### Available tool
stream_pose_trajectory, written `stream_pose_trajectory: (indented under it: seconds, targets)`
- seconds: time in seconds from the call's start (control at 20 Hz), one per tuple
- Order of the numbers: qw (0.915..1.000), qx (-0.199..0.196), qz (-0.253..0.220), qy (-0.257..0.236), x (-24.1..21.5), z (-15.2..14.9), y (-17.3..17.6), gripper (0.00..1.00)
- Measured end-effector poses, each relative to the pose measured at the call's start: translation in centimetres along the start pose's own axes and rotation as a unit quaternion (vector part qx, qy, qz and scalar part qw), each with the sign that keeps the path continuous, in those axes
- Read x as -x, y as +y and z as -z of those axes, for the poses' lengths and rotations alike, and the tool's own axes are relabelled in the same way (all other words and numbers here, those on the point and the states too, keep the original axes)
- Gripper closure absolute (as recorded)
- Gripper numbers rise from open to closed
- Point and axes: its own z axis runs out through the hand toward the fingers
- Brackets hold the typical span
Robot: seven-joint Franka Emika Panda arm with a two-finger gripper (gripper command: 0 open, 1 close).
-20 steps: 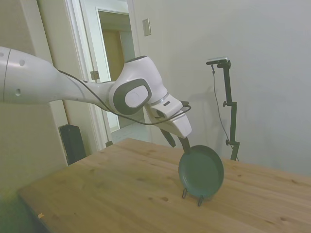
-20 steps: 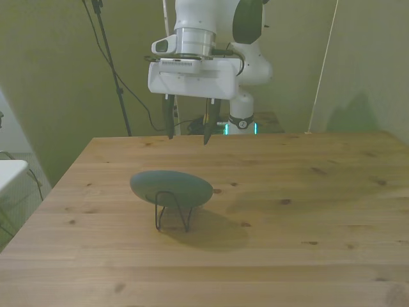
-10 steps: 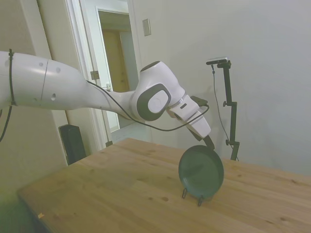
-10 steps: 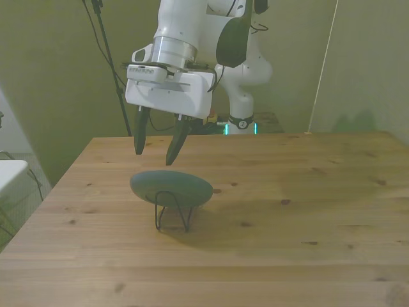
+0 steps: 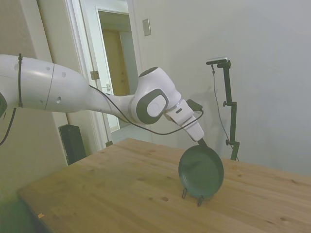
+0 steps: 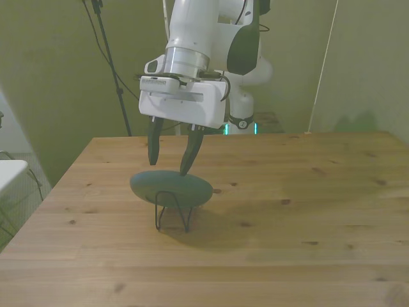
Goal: Unload the plate
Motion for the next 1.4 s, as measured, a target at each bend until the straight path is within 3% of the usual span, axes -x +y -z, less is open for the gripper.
stream_pose_trajectory:
  seconds: [0.3,0.85,0.9,1.4]
  targets:
    - [0.999,-0.003,-0.039,-0.023,-0.6,-0.6,0.5,0.0]
    - [0.9981,-0.021,-0.05,-0.03,-0.2,-1.9,-0.6,0.0]
    - [0.998,-0.024,-0.051,-0.03,-0.1,-2.0,-0.6,1.0]
    - [0.9973,-0.033,-0.058,-0.031,0.2,-2.6,-0.2,1.0]
